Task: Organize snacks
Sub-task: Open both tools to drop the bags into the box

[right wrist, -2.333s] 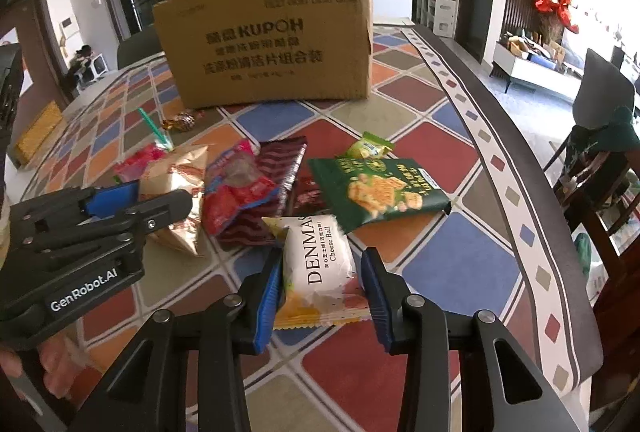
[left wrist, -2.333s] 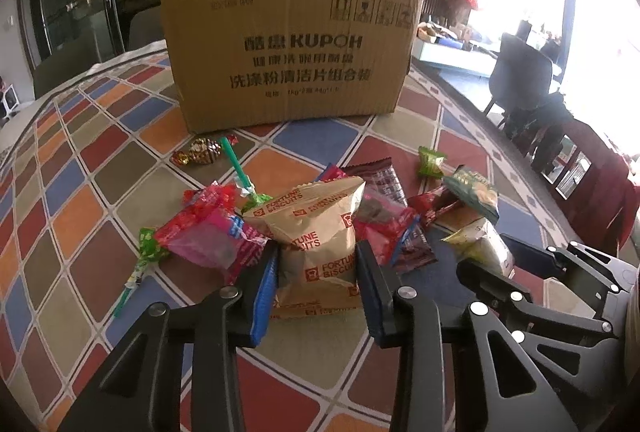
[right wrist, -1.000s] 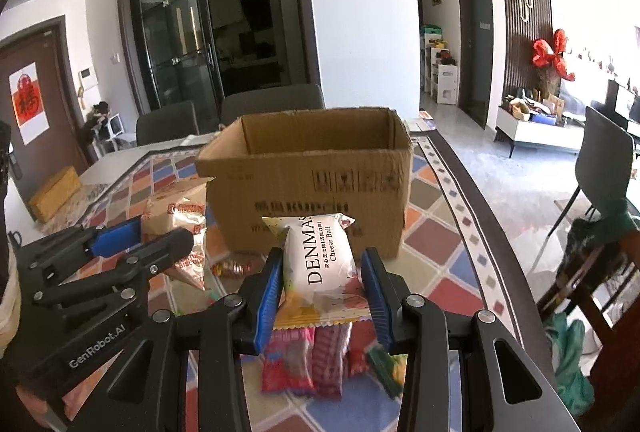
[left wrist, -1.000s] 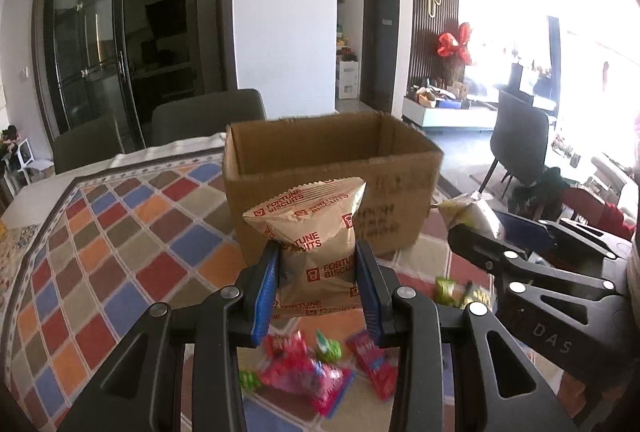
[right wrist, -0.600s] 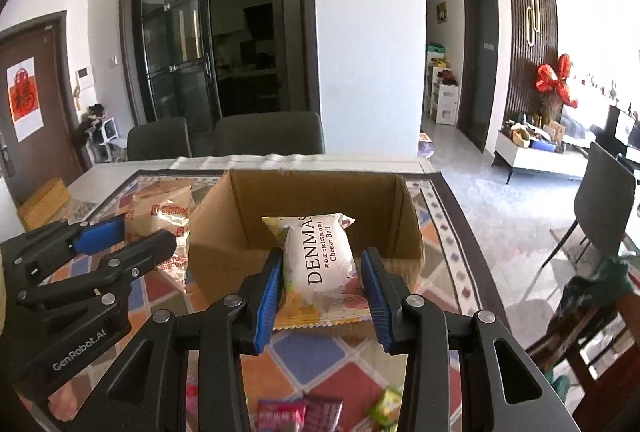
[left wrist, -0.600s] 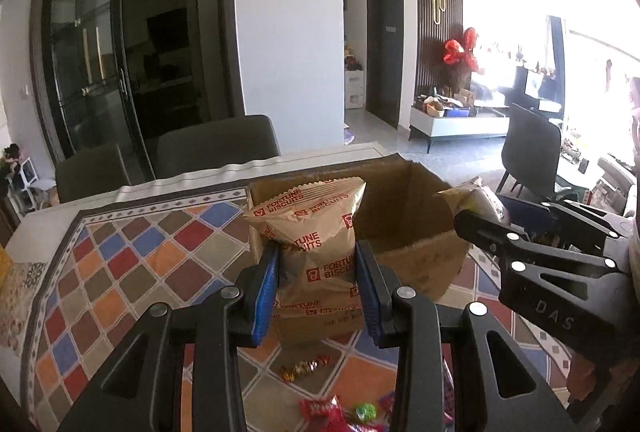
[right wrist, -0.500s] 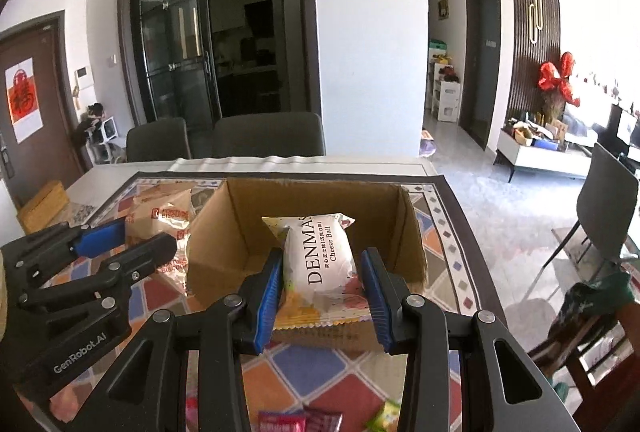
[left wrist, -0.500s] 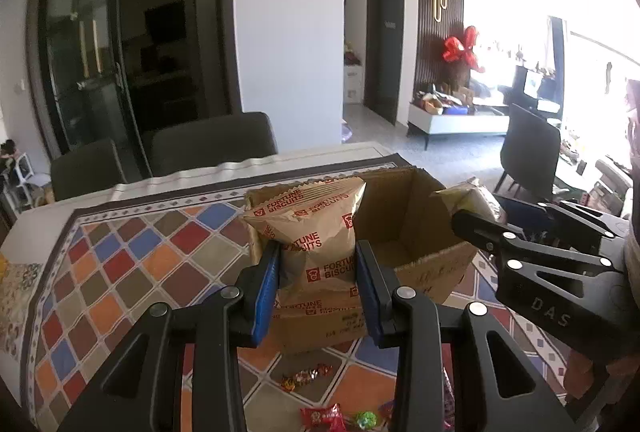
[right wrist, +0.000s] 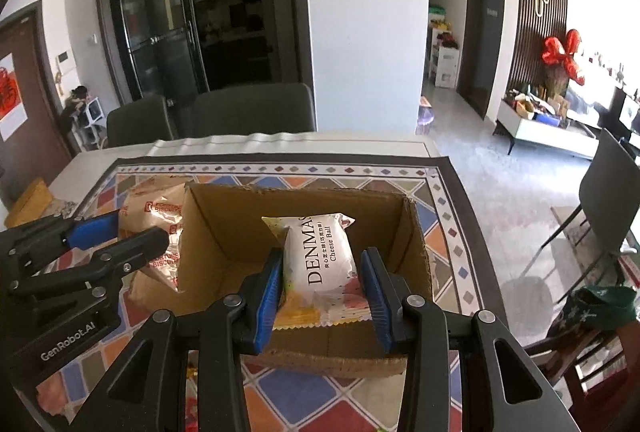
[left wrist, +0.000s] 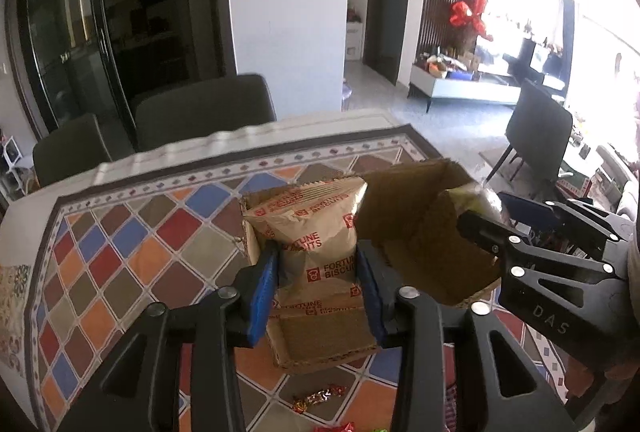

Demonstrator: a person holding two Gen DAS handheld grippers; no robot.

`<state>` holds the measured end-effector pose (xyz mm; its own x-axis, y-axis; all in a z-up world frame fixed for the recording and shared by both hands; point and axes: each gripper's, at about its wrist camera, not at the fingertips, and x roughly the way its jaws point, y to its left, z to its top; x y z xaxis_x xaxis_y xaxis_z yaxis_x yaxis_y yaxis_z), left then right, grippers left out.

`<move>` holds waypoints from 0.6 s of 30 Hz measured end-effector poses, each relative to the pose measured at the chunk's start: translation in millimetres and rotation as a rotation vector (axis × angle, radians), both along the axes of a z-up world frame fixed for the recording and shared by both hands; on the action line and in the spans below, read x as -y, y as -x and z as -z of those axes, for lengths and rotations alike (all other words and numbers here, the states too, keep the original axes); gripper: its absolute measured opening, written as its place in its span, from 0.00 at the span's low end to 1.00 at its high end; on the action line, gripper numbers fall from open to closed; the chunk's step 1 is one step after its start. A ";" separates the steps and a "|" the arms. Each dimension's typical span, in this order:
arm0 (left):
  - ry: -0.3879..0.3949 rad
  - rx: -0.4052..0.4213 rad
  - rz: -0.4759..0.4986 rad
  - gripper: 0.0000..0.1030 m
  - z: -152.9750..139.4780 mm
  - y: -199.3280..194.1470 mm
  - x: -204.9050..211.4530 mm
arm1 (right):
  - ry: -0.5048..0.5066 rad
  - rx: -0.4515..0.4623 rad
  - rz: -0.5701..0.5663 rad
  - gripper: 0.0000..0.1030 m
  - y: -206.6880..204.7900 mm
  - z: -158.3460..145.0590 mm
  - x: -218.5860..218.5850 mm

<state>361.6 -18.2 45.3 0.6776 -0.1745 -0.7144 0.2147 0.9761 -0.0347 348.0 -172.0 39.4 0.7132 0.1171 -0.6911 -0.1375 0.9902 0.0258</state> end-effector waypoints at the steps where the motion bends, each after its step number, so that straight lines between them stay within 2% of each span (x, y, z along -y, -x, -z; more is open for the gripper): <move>1: 0.001 0.000 0.000 0.50 0.0 -0.1 -0.9 | 0.016 -0.013 0.007 0.42 -1.6 2.6 -0.6; 2: -0.004 0.006 -0.002 0.56 -0.4 1.4 -1.4 | 0.031 -0.013 0.021 0.50 -2.0 3.6 -0.3; 3: -0.017 0.016 -0.012 0.56 -0.9 3.8 -2.0 | 0.047 -0.004 0.040 0.60 -1.7 3.4 0.5; 4: -0.026 0.023 -0.021 0.56 -1.9 5.9 -2.3 | 0.064 0.012 0.057 0.63 1.2 3.9 1.9; 9: -0.019 0.053 -0.033 0.60 -9.2 24.3 -7.5 | 0.064 0.039 0.065 0.64 12.4 -1.2 3.6; 12: -0.039 0.103 -0.040 0.65 -17.2 41.4 -9.3 | 0.072 0.063 0.053 0.64 20.8 -8.7 -0.7; 18: -0.033 0.183 -0.056 0.68 -32.7 79.3 -19.6 | 0.036 0.097 0.014 0.64 47.2 -18.4 -7.7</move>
<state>282.3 1.5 78.0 0.8049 -0.1113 -0.5829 0.1601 0.9866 0.0327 300.8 -164.2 57.8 0.7782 0.0835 -0.6224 -0.1242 0.9920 -0.0222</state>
